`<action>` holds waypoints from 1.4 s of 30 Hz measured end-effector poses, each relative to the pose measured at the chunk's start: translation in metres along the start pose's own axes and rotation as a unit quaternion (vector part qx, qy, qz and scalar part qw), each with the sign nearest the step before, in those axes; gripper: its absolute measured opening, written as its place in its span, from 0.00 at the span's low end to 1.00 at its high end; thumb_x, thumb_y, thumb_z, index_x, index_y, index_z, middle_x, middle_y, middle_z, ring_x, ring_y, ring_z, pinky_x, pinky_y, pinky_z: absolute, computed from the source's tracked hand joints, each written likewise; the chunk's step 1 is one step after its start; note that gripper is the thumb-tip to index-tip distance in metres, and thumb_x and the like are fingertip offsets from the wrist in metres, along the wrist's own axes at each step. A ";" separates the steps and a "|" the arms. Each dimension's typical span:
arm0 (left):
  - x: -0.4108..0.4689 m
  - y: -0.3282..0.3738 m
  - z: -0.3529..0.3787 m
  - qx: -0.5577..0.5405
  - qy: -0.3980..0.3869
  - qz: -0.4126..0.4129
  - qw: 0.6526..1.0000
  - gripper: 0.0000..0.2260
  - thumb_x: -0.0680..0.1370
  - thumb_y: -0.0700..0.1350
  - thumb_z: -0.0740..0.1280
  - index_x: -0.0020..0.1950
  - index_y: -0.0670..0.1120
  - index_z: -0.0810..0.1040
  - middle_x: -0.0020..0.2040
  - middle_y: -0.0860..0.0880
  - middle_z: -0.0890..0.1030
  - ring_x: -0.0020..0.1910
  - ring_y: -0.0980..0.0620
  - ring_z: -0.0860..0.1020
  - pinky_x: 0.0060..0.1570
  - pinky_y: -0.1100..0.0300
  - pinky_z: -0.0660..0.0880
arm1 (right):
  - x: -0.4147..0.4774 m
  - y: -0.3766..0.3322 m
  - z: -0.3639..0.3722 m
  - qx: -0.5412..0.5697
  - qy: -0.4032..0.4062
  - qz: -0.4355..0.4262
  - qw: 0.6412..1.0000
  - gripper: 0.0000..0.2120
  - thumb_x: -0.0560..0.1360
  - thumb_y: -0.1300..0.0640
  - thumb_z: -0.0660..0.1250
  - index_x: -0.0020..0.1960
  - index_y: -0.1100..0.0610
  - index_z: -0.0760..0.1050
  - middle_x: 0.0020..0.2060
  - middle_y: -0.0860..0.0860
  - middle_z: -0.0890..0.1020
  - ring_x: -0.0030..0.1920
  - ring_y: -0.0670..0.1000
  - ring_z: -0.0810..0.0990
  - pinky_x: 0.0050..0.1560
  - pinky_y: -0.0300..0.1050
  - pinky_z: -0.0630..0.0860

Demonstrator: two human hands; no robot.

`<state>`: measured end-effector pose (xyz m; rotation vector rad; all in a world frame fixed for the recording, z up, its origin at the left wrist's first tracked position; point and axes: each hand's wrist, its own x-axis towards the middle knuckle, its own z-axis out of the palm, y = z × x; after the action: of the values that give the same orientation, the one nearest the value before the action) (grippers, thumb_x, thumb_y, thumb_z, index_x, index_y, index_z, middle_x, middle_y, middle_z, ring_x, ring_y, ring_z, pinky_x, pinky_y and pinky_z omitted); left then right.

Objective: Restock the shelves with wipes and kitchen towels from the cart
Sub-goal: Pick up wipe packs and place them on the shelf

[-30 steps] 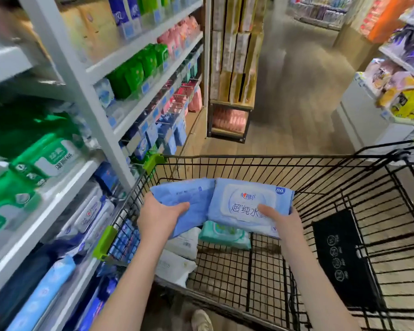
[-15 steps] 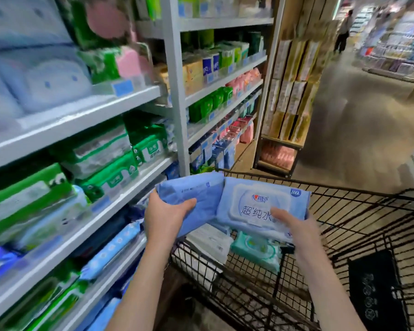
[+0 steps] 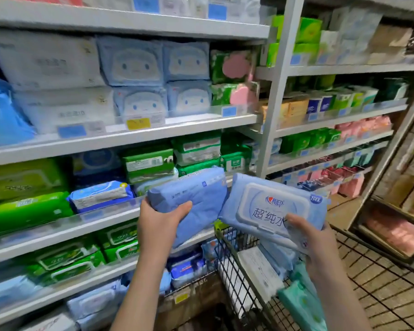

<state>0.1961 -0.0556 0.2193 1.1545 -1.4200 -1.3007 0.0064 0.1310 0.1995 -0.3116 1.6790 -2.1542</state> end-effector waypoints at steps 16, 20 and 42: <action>-0.024 0.022 -0.149 -0.057 0.234 0.054 0.969 0.30 0.57 0.51 0.80 0.56 0.50 0.75 0.52 0.50 0.81 0.51 0.47 0.80 0.54 0.47 0.77 | -0.032 -0.002 0.134 0.005 -0.235 -0.005 0.972 0.15 0.68 0.64 0.73 0.50 0.53 0.74 0.42 0.53 0.81 0.43 0.55 0.79 0.39 0.45 0.73; -0.024 0.018 -0.198 -0.060 0.266 0.063 0.960 0.33 0.57 0.53 0.80 0.60 0.50 0.74 0.55 0.50 0.81 0.53 0.48 0.80 0.54 0.47 0.77 | -0.053 0.008 0.183 -0.010 -0.281 -0.008 0.959 0.30 0.56 0.57 0.75 0.57 0.59 0.74 0.42 0.55 0.82 0.39 0.54 0.80 0.37 0.45 0.74; 0.020 -0.018 -0.488 0.007 0.301 0.060 0.952 0.38 0.61 0.53 0.80 0.68 0.48 0.71 0.63 0.48 0.77 0.59 0.43 0.76 0.59 0.44 0.73 | -0.231 0.105 0.406 -0.014 -0.348 0.081 0.934 0.41 0.42 0.47 0.76 0.53 0.60 0.76 0.36 0.54 0.84 0.35 0.51 0.83 0.38 0.45 0.77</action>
<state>0.6707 -0.1702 0.2399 1.3086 -1.0228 -0.7558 0.3956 -0.1465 0.2172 -0.8040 1.2627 -1.6184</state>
